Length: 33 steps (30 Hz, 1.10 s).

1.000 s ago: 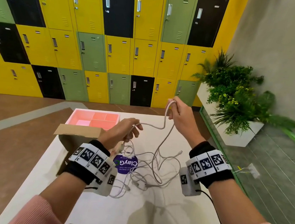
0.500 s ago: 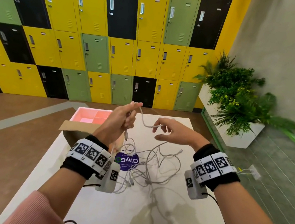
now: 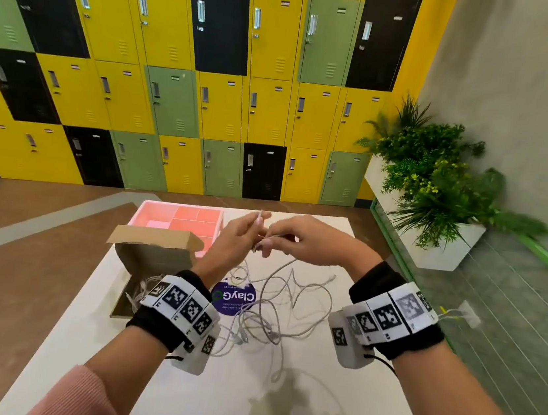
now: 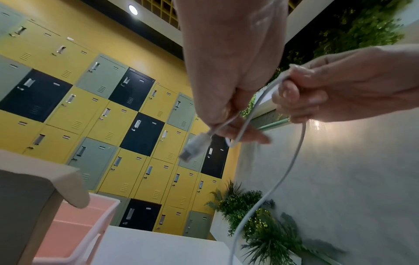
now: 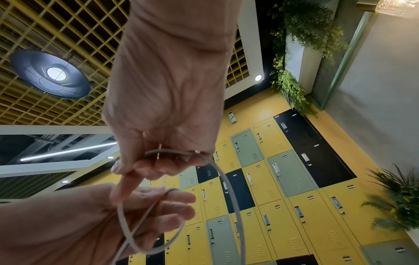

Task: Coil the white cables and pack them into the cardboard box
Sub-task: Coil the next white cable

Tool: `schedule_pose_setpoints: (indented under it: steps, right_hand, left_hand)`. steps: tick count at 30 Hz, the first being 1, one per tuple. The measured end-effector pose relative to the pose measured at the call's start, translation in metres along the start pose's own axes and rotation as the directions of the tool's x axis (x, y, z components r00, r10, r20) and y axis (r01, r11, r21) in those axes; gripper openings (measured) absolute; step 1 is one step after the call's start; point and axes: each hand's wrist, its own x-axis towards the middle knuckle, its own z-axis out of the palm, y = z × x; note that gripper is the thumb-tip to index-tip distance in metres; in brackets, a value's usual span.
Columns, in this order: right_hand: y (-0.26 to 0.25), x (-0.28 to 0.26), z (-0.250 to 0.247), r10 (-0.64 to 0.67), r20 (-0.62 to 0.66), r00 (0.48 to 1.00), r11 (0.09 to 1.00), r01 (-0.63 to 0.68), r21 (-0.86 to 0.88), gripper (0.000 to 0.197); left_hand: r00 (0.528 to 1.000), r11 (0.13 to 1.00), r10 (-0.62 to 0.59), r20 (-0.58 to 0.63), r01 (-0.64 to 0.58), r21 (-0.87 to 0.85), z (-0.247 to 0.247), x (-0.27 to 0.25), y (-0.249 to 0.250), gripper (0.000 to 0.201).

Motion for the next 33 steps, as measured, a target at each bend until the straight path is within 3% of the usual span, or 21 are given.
schedule_pose_setpoints:
  steps: [3, 7, 11, 16, 23, 28, 33]
  right_hand:
    - [0.005, 0.0, -0.003, 0.022, -0.162, 0.987, 0.998, -0.013, 0.06, 0.017]
    - [0.012, 0.001, -0.002, 0.097, -0.293, 0.951, 0.981, -0.042, 0.19, 0.022]
    - [0.016, -0.001, 0.006, 0.128, -0.317, 0.94, 0.963, -0.042, 0.265, 0.025]
    - [0.019, -0.001, 0.011, 0.177, -0.229, 0.957, 0.971, -0.132, 0.199, 0.04]
    - [0.017, -0.001, 0.017, 0.136, -0.305, 0.942, 0.946, -0.032, 0.321, 0.045]
    - [0.019, 0.002, 0.025, 0.173, -0.334, 0.927, 0.894, -0.005, 0.449, 0.031]
    - [0.03, -0.005, 0.028, 0.24, -0.375, 0.895, 0.862, -0.019, 0.506, 0.024]
  left_hand:
    - [0.99, 0.999, -0.035, 0.134, 0.04, -0.036, 0.001, -0.003, 0.009, 0.031]
    - [0.974, 0.976, -0.121, 0.191, 0.153, -0.158, -0.001, -0.008, 0.022, 0.033]
    - [0.943, 0.953, -0.159, 0.291, 0.224, -0.204, -0.005, -0.011, 0.026, 0.043]
    - [0.923, 0.955, -0.114, 0.368, 0.203, -0.214, -0.008, -0.014, 0.03, 0.036]
    - [0.926, 0.883, -0.175, 0.335, 0.299, -0.363, -0.005, -0.015, 0.027, 0.037]
    - [0.94, 0.843, -0.043, 0.34, 0.217, -0.493, -0.007, -0.011, 0.028, 0.034]
    - [0.946, 0.826, -0.011, 0.325, 0.192, -0.53, -0.013, -0.013, 0.031, 0.045]
